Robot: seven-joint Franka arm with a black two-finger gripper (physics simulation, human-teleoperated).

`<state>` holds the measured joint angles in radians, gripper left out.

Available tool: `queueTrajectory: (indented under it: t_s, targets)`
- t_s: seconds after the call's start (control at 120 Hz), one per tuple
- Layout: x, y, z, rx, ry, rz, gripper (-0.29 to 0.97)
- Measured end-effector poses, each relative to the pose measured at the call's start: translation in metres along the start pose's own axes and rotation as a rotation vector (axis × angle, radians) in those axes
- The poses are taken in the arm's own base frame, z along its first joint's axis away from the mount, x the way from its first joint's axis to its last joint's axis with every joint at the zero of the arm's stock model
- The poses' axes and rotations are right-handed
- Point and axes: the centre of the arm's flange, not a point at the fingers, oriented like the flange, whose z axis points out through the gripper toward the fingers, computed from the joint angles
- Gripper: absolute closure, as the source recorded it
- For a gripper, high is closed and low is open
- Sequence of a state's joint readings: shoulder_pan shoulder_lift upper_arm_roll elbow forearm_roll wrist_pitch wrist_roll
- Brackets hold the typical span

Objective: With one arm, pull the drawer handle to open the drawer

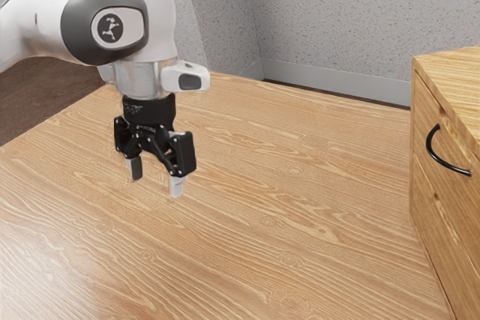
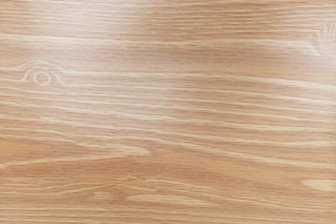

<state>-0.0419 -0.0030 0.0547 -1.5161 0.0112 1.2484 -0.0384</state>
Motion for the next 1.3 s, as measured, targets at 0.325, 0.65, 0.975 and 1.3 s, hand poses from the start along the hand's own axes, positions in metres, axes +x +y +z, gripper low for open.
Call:
queueTrajectory:
  t_s: [0.325,0.65,0.975,1.3]
  targets:
    - [-0.034,-0.018,-0.082,-0.040,0.327,-0.065,0.00]
    - [-0.020,0.005,-0.095,-0.237,0.382,-0.545,0.00]
    - [0.020,0.087,-0.075,-0.391,0.411,-0.780,0.00]
    - [0.013,0.161,-0.077,-0.539,0.482,-0.855,0.00]
